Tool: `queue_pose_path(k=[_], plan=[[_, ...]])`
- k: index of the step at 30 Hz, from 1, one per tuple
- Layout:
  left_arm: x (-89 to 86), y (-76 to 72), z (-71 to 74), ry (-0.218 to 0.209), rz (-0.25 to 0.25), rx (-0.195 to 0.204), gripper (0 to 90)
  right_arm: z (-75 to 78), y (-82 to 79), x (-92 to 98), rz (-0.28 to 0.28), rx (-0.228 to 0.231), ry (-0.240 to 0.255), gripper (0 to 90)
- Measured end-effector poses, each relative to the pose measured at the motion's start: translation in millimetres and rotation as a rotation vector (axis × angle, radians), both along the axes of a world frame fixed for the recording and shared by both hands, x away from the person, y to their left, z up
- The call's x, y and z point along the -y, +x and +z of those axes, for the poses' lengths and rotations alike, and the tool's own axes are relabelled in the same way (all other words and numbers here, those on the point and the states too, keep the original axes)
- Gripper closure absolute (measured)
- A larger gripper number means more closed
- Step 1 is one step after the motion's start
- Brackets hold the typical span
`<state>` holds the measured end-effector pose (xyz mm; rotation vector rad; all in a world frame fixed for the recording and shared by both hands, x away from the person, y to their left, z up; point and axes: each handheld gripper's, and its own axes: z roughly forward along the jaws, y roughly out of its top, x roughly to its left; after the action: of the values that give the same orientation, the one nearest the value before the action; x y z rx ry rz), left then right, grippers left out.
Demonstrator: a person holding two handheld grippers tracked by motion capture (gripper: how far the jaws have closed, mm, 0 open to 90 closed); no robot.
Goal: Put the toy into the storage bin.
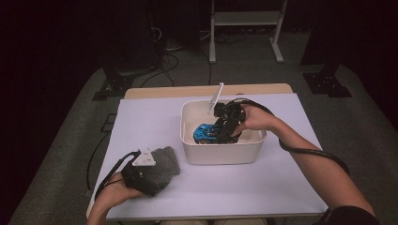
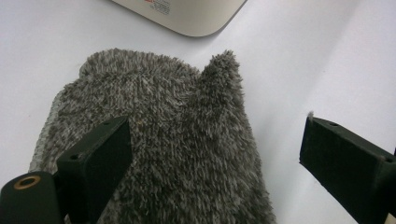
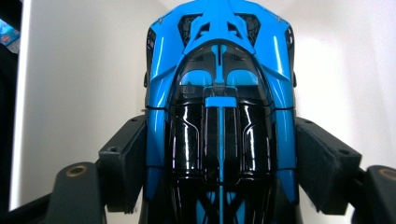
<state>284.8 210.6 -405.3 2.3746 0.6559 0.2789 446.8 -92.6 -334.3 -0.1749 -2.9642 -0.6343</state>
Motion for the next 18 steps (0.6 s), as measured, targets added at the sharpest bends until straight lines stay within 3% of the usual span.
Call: queue_pose_path(k=[18], plan=[[-1.2,0.1,-1.2,0.002,0.002,-0.003,8.7,-22.0,5.2,-4.2,-0.007,-0.028,-0.027,25.2]])
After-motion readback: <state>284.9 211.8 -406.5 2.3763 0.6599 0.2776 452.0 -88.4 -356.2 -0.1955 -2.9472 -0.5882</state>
